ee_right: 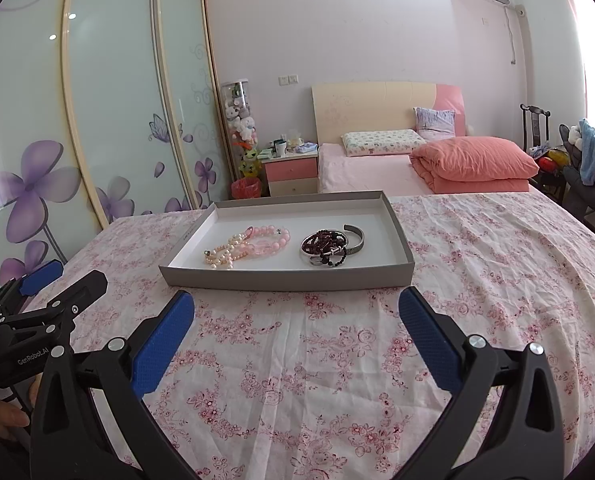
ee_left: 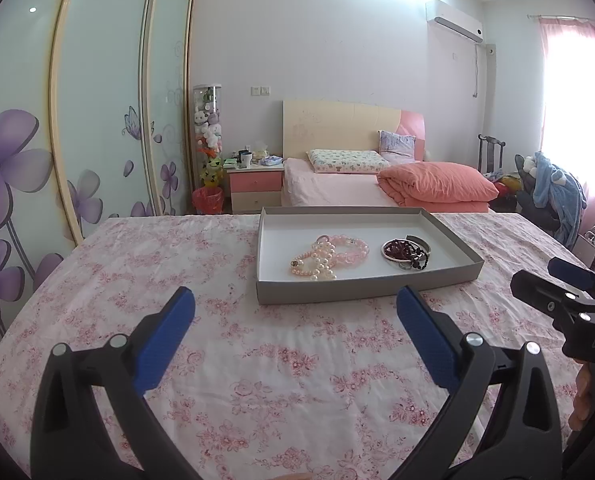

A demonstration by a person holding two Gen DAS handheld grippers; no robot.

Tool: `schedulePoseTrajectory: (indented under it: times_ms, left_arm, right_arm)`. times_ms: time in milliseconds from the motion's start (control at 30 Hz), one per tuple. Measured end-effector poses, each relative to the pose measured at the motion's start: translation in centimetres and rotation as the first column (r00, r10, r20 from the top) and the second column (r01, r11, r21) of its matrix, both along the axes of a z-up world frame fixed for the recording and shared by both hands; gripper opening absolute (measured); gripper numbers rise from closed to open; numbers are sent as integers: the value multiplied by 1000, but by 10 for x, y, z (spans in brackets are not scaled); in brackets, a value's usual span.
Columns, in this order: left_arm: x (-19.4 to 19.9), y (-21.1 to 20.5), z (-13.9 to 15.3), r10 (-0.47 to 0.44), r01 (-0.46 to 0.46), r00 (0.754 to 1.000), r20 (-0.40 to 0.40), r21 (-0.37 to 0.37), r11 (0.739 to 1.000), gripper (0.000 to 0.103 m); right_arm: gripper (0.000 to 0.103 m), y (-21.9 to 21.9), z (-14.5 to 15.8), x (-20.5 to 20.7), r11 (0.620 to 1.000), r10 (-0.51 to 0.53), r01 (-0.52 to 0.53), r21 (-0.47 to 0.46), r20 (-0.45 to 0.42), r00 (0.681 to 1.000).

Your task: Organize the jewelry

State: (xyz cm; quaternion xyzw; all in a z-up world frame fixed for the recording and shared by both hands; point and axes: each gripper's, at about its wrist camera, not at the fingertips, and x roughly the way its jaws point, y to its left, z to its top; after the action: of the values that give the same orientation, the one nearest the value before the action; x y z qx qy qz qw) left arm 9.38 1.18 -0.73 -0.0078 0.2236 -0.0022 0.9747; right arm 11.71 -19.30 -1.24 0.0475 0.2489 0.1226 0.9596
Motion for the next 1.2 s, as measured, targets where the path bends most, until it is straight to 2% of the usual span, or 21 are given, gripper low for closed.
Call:
schedulePoseTrajectory:
  times_ms: [1200]
  left_arm:
    - [-3,-5,-4,-1,0,1000,-14,-8,1000,99]
  right_arm:
    - [101,1,0,0,1000,-1,1,4,-4,1000]
